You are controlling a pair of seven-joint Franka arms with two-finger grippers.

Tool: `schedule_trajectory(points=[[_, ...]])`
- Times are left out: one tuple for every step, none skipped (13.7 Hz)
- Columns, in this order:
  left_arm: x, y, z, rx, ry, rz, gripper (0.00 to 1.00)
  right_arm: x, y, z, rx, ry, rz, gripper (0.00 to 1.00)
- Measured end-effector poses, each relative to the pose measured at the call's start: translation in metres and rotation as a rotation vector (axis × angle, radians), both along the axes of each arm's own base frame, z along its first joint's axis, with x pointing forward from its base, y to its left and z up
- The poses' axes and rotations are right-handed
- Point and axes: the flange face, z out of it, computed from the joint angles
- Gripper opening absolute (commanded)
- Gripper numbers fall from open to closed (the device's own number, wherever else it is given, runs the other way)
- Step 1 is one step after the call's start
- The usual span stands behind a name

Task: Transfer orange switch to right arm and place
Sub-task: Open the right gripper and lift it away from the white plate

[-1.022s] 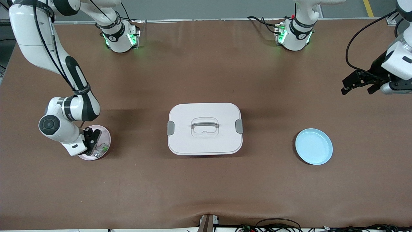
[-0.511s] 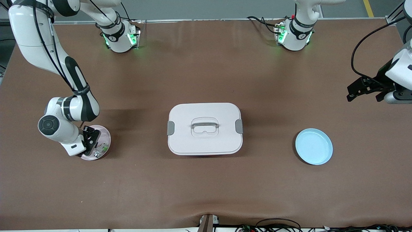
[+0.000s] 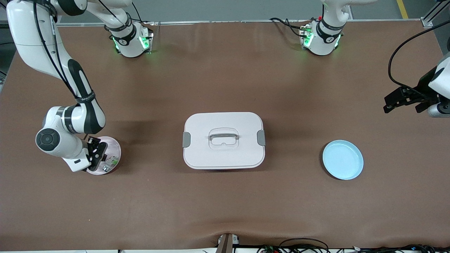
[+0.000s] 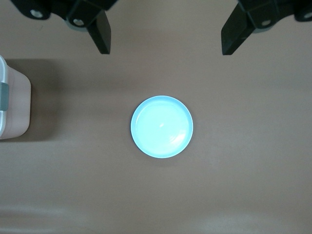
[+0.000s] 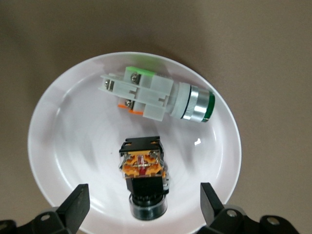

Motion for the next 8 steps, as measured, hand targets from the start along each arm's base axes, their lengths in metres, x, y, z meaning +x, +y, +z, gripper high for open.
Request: schedule_trajectory(points=[[0.0, -0.001, 0.0, 0.0, 0.004, -0.001, 1.0, 0.003, 0.001, 0.012, -0.003, 0.01, -0.018, 1.0], [-0.001, -0.001, 0.0, 0.0, 0.009, -0.002, 1.0, 0.006, 0.003, 0.025, -0.006, 0.02, -0.031, 1.0], [-0.001, -0.001, 0.0, 0.0, 0.012, -0.002, 1.0, 0.009, 0.006, 0.038, -0.01, 0.033, -0.043, 1.0], [-0.001, -0.001, 0.0, 0.0, 0.013, -0.002, 1.0, 0.013, 0.009, 0.053, -0.014, 0.048, -0.055, 1.0], [-0.002, -0.001, 0.0, 0.0, 0.012, -0.002, 1.0, 0.017, 0.011, 0.067, -0.019, 0.058, -0.067, 1.0], [-0.002, -0.001, 0.001, 0.0, 0.012, -0.002, 1.0, 0.021, 0.012, 0.08, -0.023, 0.065, -0.074, 1.0], [-0.002, -0.001, 0.001, 0.0, 0.013, -0.003, 1.0, 0.025, 0.012, 0.092, -0.026, 0.069, -0.081, 1.0], [-0.002, -0.001, 0.0, 0.001, 0.019, -0.004, 1.0, 0.028, 0.011, 0.102, -0.03, 0.069, -0.098, 1.0]])
